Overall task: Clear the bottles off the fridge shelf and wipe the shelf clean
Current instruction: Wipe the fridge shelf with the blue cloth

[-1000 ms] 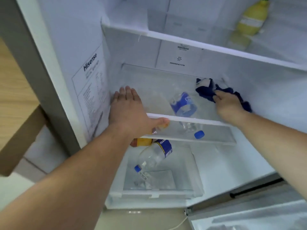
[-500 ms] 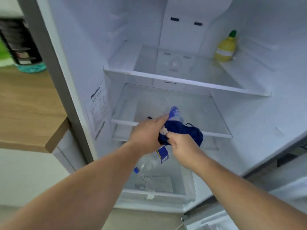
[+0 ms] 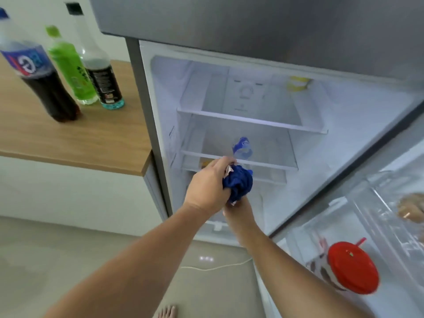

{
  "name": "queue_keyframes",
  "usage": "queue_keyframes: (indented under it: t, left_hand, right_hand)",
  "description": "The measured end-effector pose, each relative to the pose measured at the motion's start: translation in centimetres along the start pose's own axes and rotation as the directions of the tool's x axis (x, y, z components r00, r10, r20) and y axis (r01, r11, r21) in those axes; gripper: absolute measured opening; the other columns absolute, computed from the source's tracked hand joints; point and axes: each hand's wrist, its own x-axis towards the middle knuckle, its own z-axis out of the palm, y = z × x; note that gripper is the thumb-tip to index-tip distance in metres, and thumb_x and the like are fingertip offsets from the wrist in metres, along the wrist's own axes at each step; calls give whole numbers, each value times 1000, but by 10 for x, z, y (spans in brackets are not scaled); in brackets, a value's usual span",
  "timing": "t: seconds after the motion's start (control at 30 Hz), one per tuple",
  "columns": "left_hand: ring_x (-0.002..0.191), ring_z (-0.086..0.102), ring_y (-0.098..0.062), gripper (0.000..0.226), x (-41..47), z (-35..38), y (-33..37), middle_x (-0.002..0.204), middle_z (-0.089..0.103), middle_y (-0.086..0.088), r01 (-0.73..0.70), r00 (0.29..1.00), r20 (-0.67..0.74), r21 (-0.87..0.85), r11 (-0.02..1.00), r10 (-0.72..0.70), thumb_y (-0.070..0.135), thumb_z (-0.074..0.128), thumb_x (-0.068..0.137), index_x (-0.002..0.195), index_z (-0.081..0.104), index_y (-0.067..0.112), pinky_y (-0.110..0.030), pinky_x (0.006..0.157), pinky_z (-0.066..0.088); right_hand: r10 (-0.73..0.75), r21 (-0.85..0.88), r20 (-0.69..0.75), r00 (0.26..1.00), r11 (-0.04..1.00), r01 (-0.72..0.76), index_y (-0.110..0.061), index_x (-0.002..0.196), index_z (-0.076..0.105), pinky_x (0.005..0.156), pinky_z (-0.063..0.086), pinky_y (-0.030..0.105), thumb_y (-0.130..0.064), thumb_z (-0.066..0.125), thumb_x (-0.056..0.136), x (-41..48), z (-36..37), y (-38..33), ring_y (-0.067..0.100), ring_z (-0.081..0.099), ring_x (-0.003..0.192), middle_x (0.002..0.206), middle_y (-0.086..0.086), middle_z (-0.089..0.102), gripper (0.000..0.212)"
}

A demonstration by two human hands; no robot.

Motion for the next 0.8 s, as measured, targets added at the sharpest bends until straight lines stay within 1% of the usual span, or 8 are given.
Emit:
queue_keyframes:
  t: [0.1,0.27,0.37,0.47,0.53,0.67,0.73,0.8]
  left_hand:
    - [99,64,-27,64,-16,-39,6,124,65,-1,9,997,-80,11,1000,-8,-2,64,72,132,57,22,-40,82,53]
    - [104,65,-27,61,-26,-117,-29,131,60,0,56,982,-184,102,993,-37,6,65,82,139,51,21,-41,82,55]
    - [107,63,-25,66,-21,-161,-65,131,57,4,96,975,-211,124,988,-68,13,66,85,143,40,31,-44,83,56]
    - [106,62,-25,69,-7,-202,-108,127,54,3,165,963,-237,131,978,-130,15,63,88,147,35,37,-45,82,55]
    - [107,60,-23,71,2,-225,-140,125,52,5,196,959,-233,146,970,-159,11,61,87,147,35,39,-43,84,54]
    - [122,53,-22,86,23,-254,-216,139,42,3,269,960,-138,230,935,-242,7,65,80,150,28,41,-43,90,54]
    - [136,39,-24,89,24,-259,-249,153,34,0,251,959,29,362,898,-281,28,71,80,153,23,40,-42,107,44]
    - [147,22,-26,95,18,-258,-270,163,22,-1,166,952,161,445,880,-261,64,63,79,157,17,36,-42,121,24]
  right_hand:
    - [76,291,-18,997,954,-68,-19,108,65,81,60,40,-5,54,89,-18,1,-46,27,68,93,98,12,71,26]
    - [-105,157,-14,994,982,106,-34,92,59,70,53,28,-9,54,94,-26,34,-130,17,65,82,86,-9,66,25]
    - [-261,124,65,963,960,252,-32,104,63,64,46,9,-12,54,94,-14,74,-179,0,64,82,90,-13,68,24]
    - [-352,55,175,920,936,348,-34,123,60,82,47,8,-5,51,91,5,120,-215,-9,61,98,108,-16,68,44]
    - [-374,-25,192,908,923,385,-34,133,54,101,46,20,-2,49,89,21,152,-227,-1,57,116,126,-12,63,55]
    - [-373,-261,234,898,865,428,-32,149,36,117,27,28,6,43,88,69,204,-221,14,29,145,157,-1,33,72]
    - [-301,-444,379,875,771,457,-32,155,24,124,13,35,3,42,90,92,222,-198,20,4,153,166,0,10,76]
    - [-236,-590,500,834,612,527,-34,157,12,125,8,37,-21,41,97,103,235,-170,18,-12,153,166,-6,-3,68]
